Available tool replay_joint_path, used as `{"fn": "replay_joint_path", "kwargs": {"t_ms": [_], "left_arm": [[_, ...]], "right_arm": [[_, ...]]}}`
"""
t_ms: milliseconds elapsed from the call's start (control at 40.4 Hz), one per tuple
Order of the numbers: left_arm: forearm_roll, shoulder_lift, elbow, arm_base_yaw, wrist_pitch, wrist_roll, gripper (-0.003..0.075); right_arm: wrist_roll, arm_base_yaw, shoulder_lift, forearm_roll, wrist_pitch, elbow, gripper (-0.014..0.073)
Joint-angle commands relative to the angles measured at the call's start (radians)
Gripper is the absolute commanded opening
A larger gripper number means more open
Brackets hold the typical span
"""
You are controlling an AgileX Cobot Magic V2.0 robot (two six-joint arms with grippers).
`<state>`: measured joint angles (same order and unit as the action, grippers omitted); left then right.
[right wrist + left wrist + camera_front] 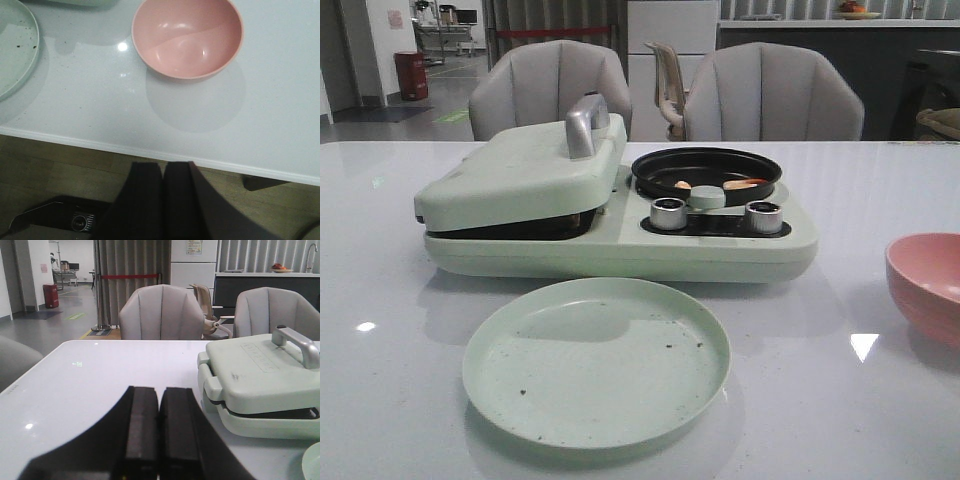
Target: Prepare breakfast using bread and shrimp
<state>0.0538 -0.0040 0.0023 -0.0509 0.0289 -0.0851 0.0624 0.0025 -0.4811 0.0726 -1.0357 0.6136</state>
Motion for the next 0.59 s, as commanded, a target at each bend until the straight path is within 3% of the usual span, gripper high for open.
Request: {"fn": "replay_joint_path", "kwargs": {"t_ms": [0,569], "left_arm": [[-0.040,-0.021,0.006,0.000,-0.094,0.050,0.0112],[-0.067,-0.021,0.006,0.000,-0.096,0.085,0.0112]], "right_arm": [[0.000,-0.001,-0.005,0.002,0.052,0.027,0.0035],[0.000,-0.001,-0.005,0.002,0.052,0.027,0.0035]]}}
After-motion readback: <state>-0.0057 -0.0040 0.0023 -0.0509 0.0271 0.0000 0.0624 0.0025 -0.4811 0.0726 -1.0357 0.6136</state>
